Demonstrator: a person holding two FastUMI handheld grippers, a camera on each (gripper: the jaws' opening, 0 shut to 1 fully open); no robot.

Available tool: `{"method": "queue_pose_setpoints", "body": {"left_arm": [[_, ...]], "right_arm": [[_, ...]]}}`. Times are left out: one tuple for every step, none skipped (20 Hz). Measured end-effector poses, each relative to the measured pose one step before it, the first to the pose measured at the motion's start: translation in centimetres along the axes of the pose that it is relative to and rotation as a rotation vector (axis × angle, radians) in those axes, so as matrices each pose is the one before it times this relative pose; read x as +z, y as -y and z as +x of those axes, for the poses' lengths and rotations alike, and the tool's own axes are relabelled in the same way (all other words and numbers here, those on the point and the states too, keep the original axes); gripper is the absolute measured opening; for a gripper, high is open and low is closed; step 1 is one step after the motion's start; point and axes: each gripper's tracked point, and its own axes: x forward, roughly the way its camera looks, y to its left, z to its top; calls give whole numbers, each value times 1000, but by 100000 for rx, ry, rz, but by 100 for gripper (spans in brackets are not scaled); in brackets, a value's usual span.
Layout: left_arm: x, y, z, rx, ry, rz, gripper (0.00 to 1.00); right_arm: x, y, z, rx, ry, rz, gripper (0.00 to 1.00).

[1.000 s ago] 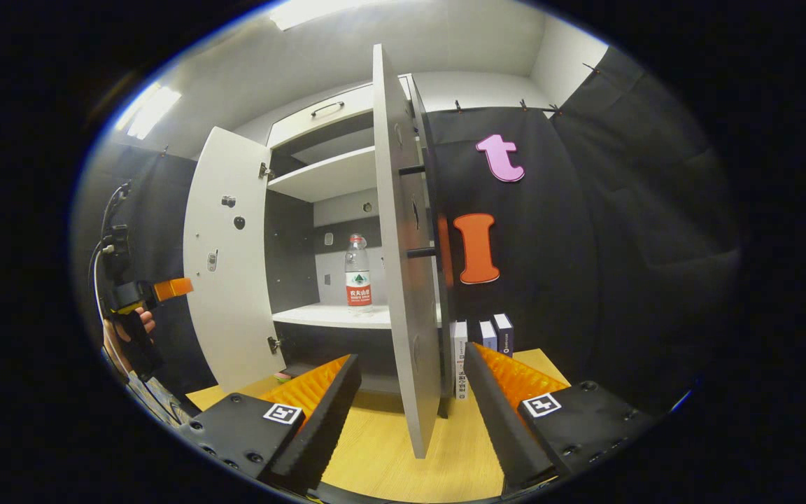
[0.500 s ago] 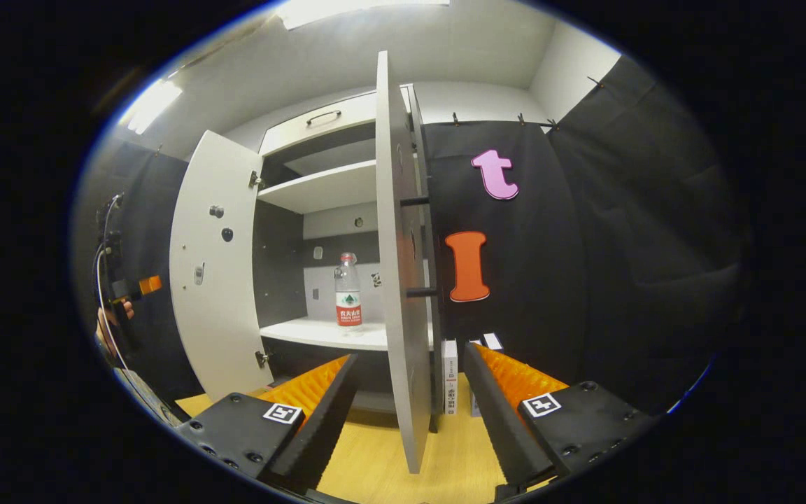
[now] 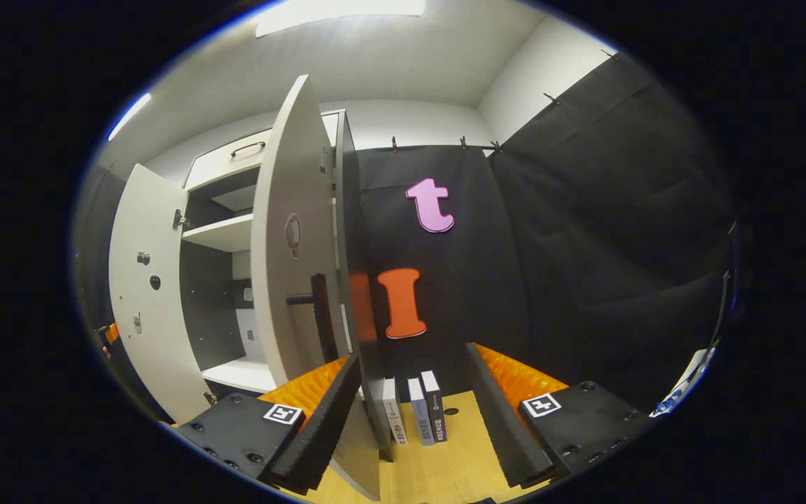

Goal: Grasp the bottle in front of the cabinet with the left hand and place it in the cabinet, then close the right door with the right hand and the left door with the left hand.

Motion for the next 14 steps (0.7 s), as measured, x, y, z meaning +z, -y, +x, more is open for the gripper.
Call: {"method": "queue_pose_setpoints", "body": {"left_arm": [[-234,33,51,-329,-796,-1408,94],[-203,67,48,-482,-523,-1314,94],[-129,-2,167,-583,-465,-1074,94],[-248,56,57,-415,-537,-827,94],[-240,-51,127,-46,-682,-841,94],[-270,-90,169,-101,-372,-749,94],[-254,-10,80,-112,-57,-626,94],[-208,-29,91,-46,-142,-409,94],[-126,-23,-13,-4,-210,-12,94],[-82,36,19,-104,-147,94,94],[77,39,17,-359,118,306,94],[79,-40,-47,-461,83,711,94],[151,80,-14,-504,253,773,94],[113,86,12,-528,188,704,92]], "right_arm": [[195,109,802,-345,432,-710,98],[237,-155,584,-250,464,-1231,98],[58,-62,631,-48,91,-1150,98],[-30,-265,358,244,-95,-695,98],[-208,-461,268,942,-185,-432,98],[-245,-427,113,925,-118,-422,98],[-124,-232,249,162,-219,-395,98],[-34,85,93,-1159,281,-968,98],[142,-63,-249,-596,1131,-357,97],[-73,-192,54,-81,-169,-697,97],[22,-313,60,451,352,-1319,97],[23,-267,-10,137,-110,-2137,97],[168,-187,-50,-175,343,-2592,97],[171,-201,-45,-194,152,-2677,97]]}}
